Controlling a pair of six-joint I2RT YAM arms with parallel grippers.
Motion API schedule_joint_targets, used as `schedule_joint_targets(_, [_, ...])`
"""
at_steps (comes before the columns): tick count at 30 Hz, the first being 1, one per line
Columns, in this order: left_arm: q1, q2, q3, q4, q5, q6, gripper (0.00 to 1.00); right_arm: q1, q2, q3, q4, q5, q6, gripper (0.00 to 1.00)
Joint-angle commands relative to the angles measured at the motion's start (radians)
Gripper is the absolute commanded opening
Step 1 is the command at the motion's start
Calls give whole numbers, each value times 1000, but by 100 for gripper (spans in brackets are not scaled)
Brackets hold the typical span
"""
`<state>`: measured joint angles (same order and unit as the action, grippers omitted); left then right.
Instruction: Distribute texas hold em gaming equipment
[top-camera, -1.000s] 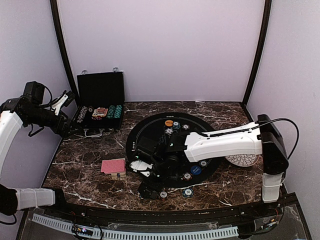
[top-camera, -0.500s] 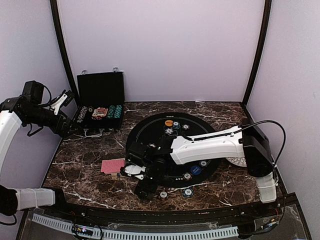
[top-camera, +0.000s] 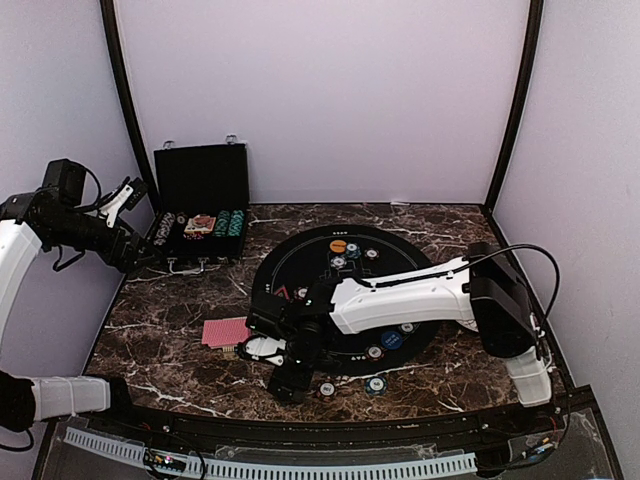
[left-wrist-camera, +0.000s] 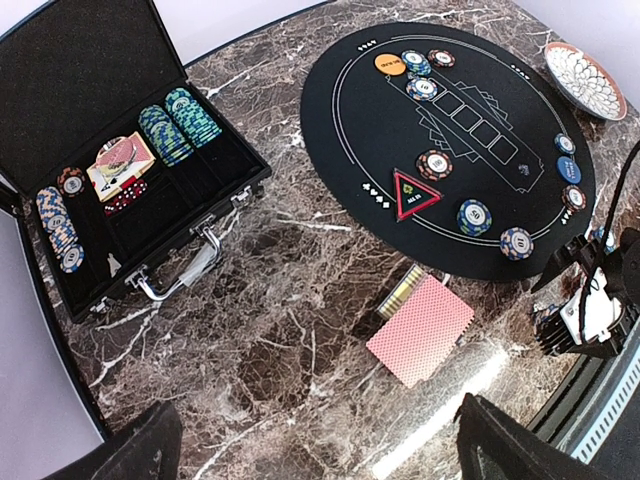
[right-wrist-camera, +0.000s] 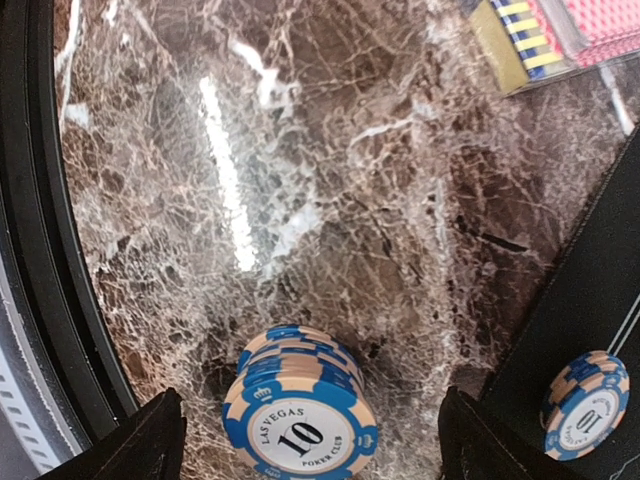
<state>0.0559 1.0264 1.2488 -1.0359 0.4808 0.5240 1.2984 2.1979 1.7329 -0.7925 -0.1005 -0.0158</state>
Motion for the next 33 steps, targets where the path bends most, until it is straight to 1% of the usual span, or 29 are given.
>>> schedule_joint_targets(1, [-5, -14, 20, -28, 4, 8, 99, 11, 20, 32, -17, -15, -28, 87])
schedule_joint_targets(15, [-4, -32, 2, -33, -9, 17, 99, 21, 48, 74, -24, -13, -33, 69])
schedule_joint_targets(21, [-5, -39, -5, -27, -9, 18, 99, 21, 54, 75, -27, -18, -33, 64])
schedule_joint_targets(24, [-4, -37, -5, -25, -8, 19, 99, 21, 57, 77, -28, -20, -35, 59])
schedule_joint_targets(29, [-5, -34, -11, -22, -14, 21, 99, 21, 53, 74, -27, -14, -35, 47])
schedule_joint_targets(33, [-5, -32, -16, -21, -15, 22, 99, 21, 46, 72, -28, -10, -32, 39])
